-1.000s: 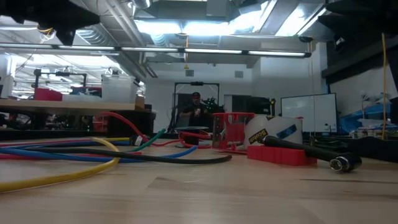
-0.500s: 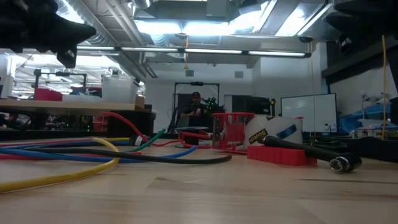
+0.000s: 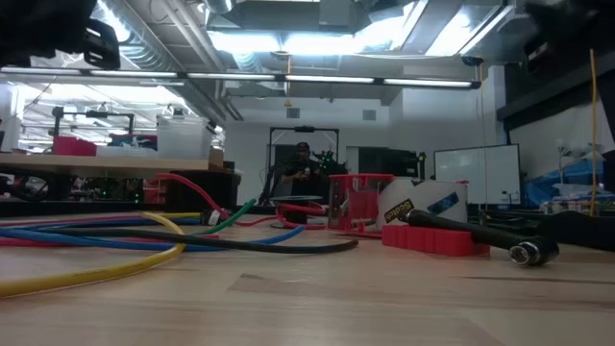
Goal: Coil cords
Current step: Return to Home Position
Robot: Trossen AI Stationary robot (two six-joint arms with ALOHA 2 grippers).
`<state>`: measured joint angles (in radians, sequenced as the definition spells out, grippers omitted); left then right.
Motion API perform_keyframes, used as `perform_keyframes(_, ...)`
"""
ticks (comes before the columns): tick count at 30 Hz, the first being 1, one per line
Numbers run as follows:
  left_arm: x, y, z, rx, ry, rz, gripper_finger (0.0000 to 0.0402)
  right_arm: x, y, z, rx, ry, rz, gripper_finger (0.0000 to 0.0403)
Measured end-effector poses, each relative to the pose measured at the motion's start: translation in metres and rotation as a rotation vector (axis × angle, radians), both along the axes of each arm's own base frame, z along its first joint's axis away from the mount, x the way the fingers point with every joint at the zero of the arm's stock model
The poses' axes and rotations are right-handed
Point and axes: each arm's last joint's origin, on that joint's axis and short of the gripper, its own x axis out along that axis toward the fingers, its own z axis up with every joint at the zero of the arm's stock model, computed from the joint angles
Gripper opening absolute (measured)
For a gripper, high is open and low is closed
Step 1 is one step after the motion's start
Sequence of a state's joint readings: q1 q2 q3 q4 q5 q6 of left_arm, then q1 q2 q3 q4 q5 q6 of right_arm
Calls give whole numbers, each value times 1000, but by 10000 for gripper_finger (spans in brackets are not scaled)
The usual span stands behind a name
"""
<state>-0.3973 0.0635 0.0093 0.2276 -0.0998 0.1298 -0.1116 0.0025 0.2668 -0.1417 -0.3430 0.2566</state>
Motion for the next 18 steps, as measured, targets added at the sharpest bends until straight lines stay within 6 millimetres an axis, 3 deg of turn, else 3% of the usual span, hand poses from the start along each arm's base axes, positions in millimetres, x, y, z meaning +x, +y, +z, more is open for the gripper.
perform_keyframes(9, 1, 5, 3, 60, -48, 79, 4, -1, 5, -1, -33, -9, 176, 131)
perform_keyframes(18, 5, 22, 4, -44, -36, 252, 4, 20, 0, -45, -37, -74, 86, 131)
